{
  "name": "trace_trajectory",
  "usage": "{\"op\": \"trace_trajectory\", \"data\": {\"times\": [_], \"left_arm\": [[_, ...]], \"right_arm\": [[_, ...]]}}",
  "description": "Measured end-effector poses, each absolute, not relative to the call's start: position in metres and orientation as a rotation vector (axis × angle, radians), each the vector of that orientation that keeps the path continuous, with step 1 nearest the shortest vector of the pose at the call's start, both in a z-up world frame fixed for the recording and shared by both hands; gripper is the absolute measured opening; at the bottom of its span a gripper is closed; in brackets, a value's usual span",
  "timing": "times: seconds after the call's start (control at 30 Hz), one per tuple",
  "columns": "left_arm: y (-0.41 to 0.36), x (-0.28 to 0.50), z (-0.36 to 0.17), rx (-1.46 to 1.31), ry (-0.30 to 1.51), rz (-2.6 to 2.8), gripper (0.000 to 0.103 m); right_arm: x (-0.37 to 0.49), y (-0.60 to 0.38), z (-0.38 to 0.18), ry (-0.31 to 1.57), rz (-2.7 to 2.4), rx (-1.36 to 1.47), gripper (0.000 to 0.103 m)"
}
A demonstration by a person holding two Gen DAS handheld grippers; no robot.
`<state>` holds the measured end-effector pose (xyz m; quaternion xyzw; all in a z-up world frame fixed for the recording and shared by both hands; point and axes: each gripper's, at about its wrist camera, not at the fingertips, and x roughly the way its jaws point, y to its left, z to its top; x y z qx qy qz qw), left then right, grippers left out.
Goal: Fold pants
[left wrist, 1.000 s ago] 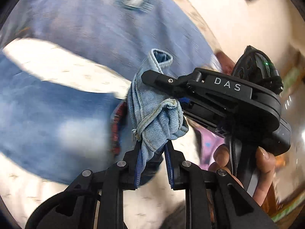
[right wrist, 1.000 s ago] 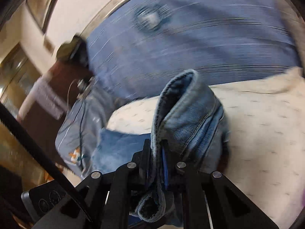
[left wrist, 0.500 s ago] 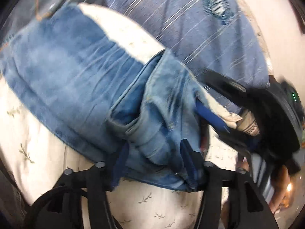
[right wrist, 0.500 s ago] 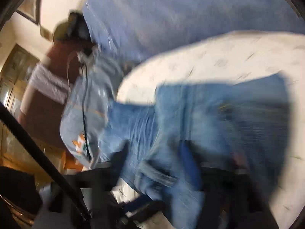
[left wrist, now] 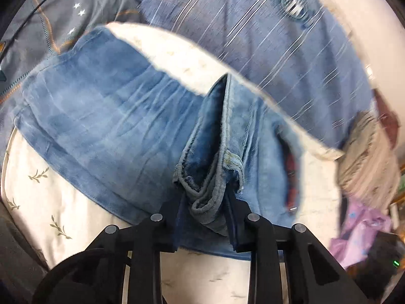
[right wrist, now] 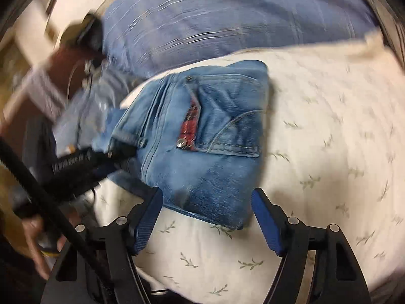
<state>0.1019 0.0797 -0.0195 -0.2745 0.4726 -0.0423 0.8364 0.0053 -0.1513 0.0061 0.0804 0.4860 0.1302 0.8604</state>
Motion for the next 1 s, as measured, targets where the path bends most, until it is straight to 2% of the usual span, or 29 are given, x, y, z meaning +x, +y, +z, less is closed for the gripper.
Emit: {"op": "trace_trajectory", "data": {"times": [0.17, 0.3, 0.37, 0.4, 0.43, 0.47, 0.5, 0.6, 0.7, 0.8, 0.87, 0.93, 1.0], "left_arm": [[0.074, 0.096, -0.018, -0.559, 0.965, -0.095, 0.029], [0.072, 0.095, -0.026, -0.56, 0.972, -0.089, 0.029], [0.072, 0.096, -0.028, -0.568, 0.969, -0.093, 0.029], [0.071, 0.095, -0.027, -0.569, 0.966, -0.098, 0.029], [0.075, 0.093, -0.025, -0.567, 0.967, -0.101, 0.028], [0.076, 0.092, -0.023, -0.57, 0.97, -0.108, 0.027], [0.075, 0.092, -0.021, -0.578, 0.974, -0.12, 0.026], [0.072, 0.088, -0.01, -0.635, 0.966, -0.229, 0.026], [0.054, 0.094, -0.015, -0.563, 1.005, -0.266, 0.026], [0.051, 0.097, -0.035, -0.554, 1.048, -0.231, 0.029], [0.055, 0.093, -0.028, -0.561, 1.027, -0.238, 0.033], [0.062, 0.089, -0.022, -0.571, 1.019, -0.237, 0.038], [0.072, 0.084, -0.014, -0.588, 0.99, -0.225, 0.041]], "right_arm": [[0.007, -0.123, -0.024, 1.106, 0.14, -0.096, 0.071], [0.009, -0.124, -0.033, 1.119, 0.091, -0.121, 0.07], [0.016, -0.125, -0.037, 1.139, 0.105, -0.082, 0.061], [0.017, -0.128, -0.035, 1.14, 0.131, -0.045, 0.042], [0.018, -0.131, -0.031, 1.142, 0.147, -0.026, 0.027], [0.016, -0.136, -0.025, 1.129, 0.14, -0.01, 0.025], [0.016, -0.141, -0.019, 1.118, 0.154, 0.022, 0.019], [0.013, -0.165, 0.009, 1.038, 0.153, 0.136, 0.014], [0.007, -0.181, 0.023, 1.006, 0.081, 0.113, 0.016], [0.02, -0.19, -0.025, 1.181, 0.035, 0.131, 0.021], [0.017, -0.192, -0.019, 1.172, 0.039, 0.143, 0.026], [0.009, -0.191, 0.009, 1.064, 0.065, 0.13, 0.052], [0.002, -0.194, 0.023, 1.006, 0.045, 0.104, 0.067]]}}
